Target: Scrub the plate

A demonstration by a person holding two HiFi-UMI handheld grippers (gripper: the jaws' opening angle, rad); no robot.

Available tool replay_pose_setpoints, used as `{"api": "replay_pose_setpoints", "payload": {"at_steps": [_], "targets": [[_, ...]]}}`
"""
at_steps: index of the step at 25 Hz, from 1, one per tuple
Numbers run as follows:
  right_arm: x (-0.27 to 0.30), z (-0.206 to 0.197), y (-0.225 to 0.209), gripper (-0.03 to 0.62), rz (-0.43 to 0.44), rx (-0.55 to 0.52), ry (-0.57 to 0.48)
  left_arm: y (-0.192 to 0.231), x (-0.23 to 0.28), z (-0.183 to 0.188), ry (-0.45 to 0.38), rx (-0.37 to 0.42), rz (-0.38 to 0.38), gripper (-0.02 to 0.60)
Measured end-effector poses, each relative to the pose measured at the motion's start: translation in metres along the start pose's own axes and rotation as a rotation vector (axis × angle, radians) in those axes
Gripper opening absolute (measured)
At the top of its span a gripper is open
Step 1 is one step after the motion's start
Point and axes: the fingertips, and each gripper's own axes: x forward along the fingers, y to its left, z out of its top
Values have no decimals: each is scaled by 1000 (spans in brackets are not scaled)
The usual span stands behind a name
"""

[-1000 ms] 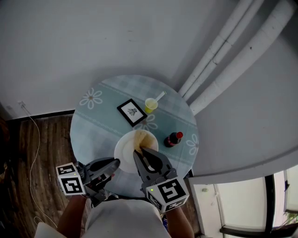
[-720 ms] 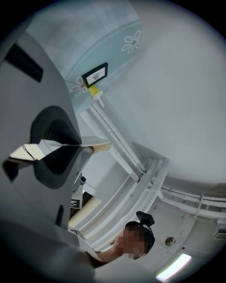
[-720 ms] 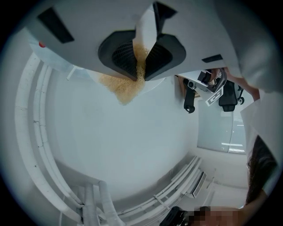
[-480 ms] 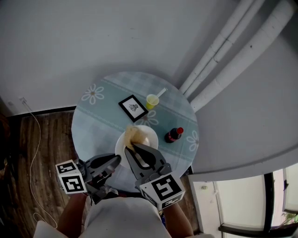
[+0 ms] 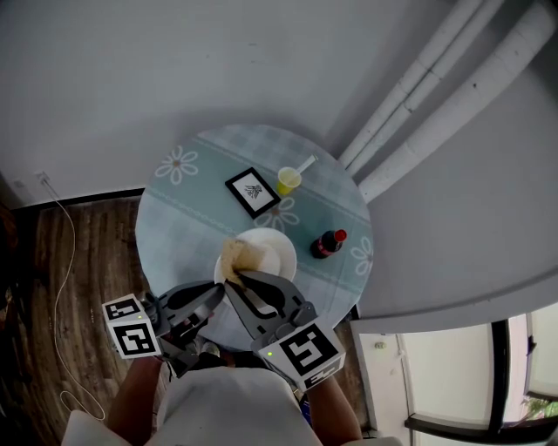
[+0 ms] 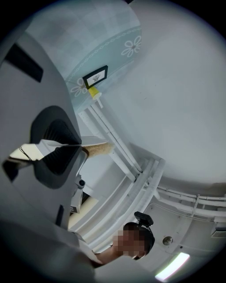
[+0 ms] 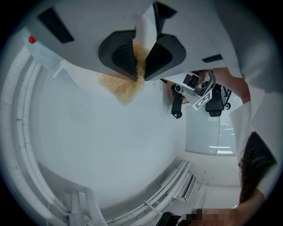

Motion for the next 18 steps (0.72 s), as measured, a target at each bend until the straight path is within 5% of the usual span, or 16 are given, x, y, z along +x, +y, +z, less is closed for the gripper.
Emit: {"api": "replay_pose_setpoints", "payload": {"at_steps": [18], "targets": [[-4, -32, 25, 61, 3, -49, 170, 11, -9, -5, -22, -59, 6, 17]]}}
